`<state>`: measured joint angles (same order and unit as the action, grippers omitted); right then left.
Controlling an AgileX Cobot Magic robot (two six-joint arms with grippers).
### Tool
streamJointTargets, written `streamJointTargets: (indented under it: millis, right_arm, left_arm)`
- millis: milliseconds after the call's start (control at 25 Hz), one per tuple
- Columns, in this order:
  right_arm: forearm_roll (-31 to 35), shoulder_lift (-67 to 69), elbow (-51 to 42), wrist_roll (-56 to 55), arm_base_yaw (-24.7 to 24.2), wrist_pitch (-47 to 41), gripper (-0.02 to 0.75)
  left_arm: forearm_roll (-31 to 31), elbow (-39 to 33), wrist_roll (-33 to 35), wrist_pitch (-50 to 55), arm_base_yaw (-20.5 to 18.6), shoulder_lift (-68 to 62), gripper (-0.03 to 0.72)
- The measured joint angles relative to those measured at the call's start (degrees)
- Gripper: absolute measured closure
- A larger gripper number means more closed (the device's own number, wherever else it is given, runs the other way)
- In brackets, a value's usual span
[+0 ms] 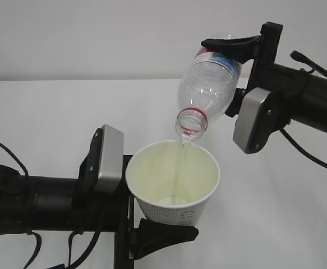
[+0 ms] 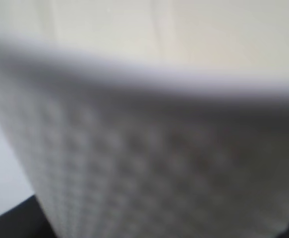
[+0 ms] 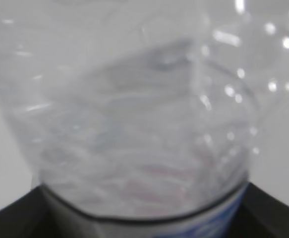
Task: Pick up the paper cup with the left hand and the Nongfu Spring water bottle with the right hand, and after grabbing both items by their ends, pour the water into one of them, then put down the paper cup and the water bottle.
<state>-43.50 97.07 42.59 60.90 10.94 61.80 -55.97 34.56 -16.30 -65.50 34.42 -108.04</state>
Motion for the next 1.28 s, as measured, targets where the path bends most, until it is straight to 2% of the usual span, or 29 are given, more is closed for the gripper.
streamJointTargets:
  millis: [1280]
  right_arm:
    - [0.0,0.0,0.0,0.22,0.0,0.58,0.217]
  left_arm:
    - [-0.45,0.0,0.0,0.0,0.0,0.0,0.188]
